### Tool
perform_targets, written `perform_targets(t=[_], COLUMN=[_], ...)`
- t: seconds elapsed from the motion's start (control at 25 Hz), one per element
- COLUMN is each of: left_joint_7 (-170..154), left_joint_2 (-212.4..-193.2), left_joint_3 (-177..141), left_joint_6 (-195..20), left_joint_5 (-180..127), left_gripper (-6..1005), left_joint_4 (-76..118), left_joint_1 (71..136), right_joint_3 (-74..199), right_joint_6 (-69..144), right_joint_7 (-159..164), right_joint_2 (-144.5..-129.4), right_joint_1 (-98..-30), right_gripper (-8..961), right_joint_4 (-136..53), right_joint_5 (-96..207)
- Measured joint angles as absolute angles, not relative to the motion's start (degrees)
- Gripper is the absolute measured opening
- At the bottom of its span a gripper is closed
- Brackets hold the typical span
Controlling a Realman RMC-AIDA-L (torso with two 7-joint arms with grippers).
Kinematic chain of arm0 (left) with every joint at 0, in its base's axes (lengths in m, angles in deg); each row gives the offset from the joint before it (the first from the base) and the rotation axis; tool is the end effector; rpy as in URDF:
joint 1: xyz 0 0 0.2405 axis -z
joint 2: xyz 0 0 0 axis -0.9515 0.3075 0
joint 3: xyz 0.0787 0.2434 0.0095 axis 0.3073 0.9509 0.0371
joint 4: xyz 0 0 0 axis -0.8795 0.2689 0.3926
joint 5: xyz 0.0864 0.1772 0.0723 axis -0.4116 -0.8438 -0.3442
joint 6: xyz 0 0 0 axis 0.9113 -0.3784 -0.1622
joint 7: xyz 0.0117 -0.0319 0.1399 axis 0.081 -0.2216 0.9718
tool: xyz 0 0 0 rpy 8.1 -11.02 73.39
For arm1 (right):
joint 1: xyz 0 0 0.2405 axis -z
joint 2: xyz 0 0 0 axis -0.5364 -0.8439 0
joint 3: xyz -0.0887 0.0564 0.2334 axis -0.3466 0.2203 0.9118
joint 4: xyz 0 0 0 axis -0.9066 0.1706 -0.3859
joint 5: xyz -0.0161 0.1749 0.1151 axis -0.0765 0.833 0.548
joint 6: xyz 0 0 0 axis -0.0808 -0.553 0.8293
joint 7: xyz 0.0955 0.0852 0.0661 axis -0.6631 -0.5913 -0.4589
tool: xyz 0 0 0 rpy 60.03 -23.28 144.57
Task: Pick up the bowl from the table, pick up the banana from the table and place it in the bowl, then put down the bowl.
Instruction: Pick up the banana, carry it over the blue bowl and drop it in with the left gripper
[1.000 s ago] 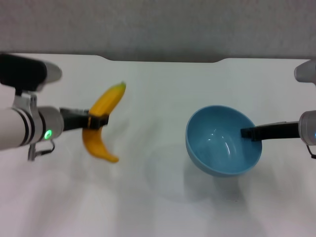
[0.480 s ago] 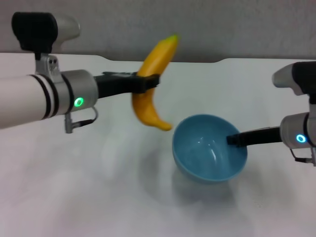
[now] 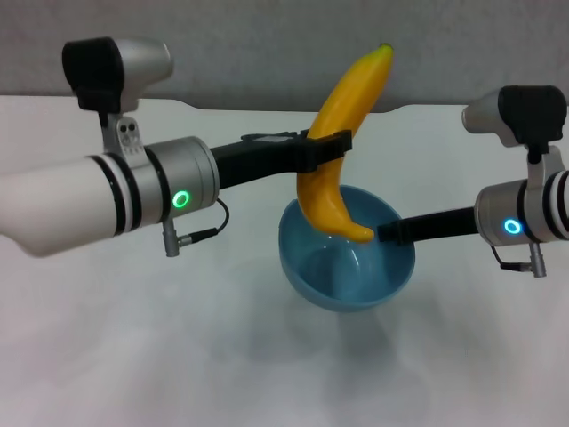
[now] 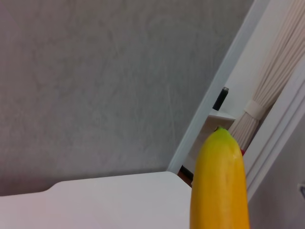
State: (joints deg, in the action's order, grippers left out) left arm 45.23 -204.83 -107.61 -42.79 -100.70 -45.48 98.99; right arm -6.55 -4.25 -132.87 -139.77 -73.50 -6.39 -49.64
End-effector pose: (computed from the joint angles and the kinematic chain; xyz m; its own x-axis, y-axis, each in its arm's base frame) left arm -0.1313 0.3896 -0.0368 0.5504 0.5025 0.6667 0.7618 -0.6291 -0.1548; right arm 0.2319 0.4181 -0.0406 0.5588 -0.7706 -0.3064 -0.8185 -0.4533 -0.3529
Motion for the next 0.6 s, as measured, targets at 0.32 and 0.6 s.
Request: perform_targets(t=[0.32,0.6], left_joint_7=[62.2,69.3], left_joint_2=[-204.94,-204.94], left_joint_3=[-106.2,-103.9], left_joint_6=[-44.4,-44.5], left_joint_5=[-83.3,-76.2], left_gripper=[600,619], left_joint_4=[-37.2,-34.1], left_joint_1=[99.0,99.5], right_joint_3=[-7.3,-7.3], right_joint_6=[-4.3,-4.5], right_joint_7=[-132.9,-132.9], right_joint_2=[-139.66,-139.65], right_joint_1=[-74.1,-74.1], right_gripper=[26,26], right_joint_4=[-6.2,-6.1], right_joint_5=[-47.5,-47.5])
